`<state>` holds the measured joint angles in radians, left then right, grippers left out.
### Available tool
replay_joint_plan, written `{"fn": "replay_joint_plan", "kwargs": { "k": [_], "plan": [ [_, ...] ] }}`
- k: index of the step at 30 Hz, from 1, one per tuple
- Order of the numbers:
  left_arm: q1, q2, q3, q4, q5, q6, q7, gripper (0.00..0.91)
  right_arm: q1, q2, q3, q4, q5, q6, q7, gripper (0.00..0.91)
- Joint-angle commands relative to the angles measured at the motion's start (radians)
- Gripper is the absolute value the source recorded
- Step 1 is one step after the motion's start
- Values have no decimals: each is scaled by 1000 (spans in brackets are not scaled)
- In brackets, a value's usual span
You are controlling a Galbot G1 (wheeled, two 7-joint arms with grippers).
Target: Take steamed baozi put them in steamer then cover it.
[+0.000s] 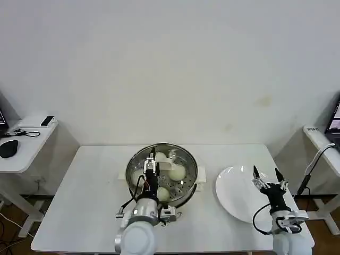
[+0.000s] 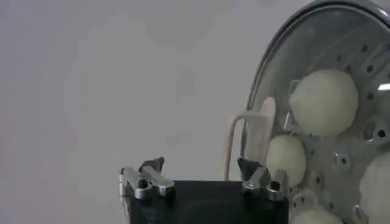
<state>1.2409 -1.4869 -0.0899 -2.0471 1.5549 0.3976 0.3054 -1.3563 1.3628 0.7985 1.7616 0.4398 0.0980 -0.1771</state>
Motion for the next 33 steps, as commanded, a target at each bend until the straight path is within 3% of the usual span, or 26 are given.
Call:
{"fn": "replay_joint_plan", "kwargs": {
  "k": [1,7,11,15,17,19,22,25,29,33],
  "plan": [
    [10,14,-7,-57,-19,-3,11,907,2,0,-1,-1,-1,-1,0,907],
    [51,64,-59,-167,-108,-2,-14,907,-4,-7,-3,20,15,-17,0,907],
    [87,102,-149,-266,-292,-4,-16,907,-13,-18,-27,33,20,-31,-1,907],
    [123,134,-256,-314,-617,-6,-92,907,-30,-27,-69,56,9,-67,8,907],
    [133,136,-316,-292,-764,-29,-174,907,-31,-32,-84,65,-6,-96,29,907],
    [149,126,-381,-225,-916,-176,-313,907,-33,-56,-121,83,-9,-149,60,907],
    [202,117,-491,-133,-1040,-272,-300,907,-30,-86,-151,88,-28,-164,71,907],
    [253,126,-551,-55,-1208,-304,-277,907,-28,-108,-166,89,-68,-183,96,907],
    [295,136,-614,23,-1386,-330,-242,907,-22,-136,-190,81,-49,-210,70,907],
    [300,132,-651,73,-1426,-332,-237,907,-10,-157,-212,56,-61,-230,74,907]
  ]
}}
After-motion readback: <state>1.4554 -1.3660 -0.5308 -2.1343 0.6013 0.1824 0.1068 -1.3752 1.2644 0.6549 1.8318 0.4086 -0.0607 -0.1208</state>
